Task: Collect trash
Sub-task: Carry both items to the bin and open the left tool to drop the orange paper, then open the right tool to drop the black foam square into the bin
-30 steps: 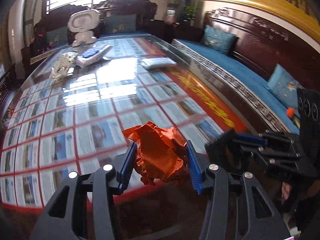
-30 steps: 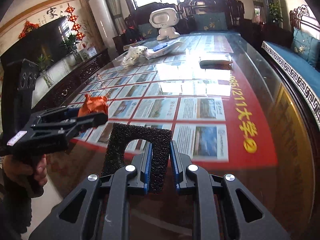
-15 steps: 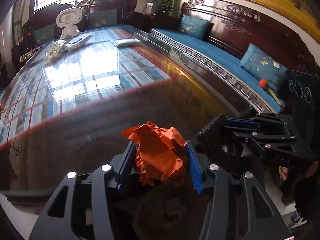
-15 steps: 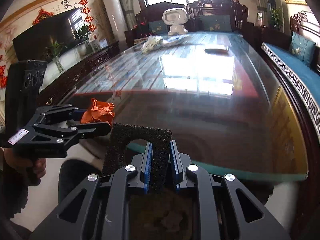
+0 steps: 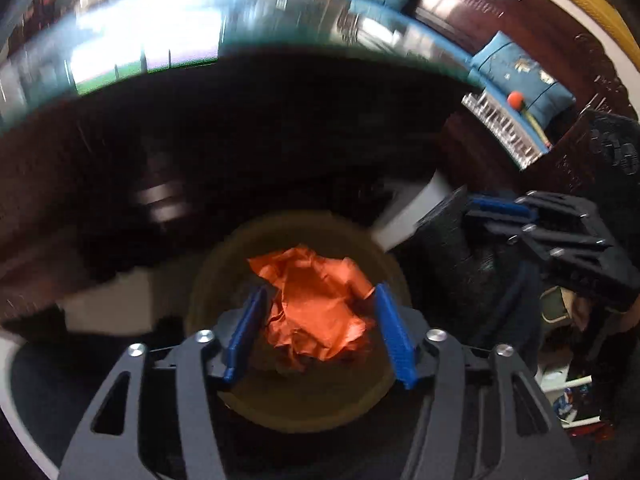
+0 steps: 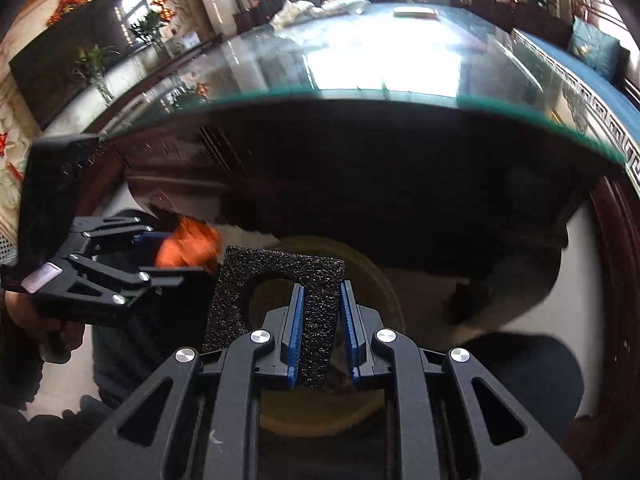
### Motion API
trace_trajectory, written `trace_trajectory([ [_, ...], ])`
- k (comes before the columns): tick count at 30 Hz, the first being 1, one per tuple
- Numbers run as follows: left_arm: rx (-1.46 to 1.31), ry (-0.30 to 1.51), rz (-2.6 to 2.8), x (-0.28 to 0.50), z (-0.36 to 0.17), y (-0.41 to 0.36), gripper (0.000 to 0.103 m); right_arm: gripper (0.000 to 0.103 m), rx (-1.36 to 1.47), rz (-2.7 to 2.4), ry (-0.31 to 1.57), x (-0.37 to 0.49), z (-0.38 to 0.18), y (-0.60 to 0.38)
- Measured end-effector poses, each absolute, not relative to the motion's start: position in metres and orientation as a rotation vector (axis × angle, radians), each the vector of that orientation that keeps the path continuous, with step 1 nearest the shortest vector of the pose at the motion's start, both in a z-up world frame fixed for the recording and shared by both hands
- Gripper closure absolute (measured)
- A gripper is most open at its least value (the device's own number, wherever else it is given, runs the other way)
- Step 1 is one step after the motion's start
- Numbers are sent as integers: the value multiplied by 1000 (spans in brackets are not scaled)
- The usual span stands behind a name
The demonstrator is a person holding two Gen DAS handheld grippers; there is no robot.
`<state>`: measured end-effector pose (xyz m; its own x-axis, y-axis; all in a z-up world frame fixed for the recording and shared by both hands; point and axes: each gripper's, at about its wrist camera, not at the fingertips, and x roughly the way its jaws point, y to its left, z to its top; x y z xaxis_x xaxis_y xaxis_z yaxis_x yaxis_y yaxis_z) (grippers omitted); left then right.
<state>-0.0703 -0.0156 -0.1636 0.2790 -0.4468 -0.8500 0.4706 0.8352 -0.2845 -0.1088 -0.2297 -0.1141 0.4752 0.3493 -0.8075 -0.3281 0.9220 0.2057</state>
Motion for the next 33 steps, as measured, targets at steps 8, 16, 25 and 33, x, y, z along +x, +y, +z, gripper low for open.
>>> trace_trajectory([
  [8,-33,1255,-652,-71,-220,-18,17,85,10,382,1030,-113,-135,-227],
  [16,-12,1237,-604,-67,-223,-12,17,85,4,402,1054,-111,-147,-221],
  [25,16,1212,-530,-60,-220,6,14,84,-3,446,1105,-108,-169,-208],
  [33,10,1239,-508,-56,-229,13,14,60,-1,458,1170,-102,-191,-193],
])
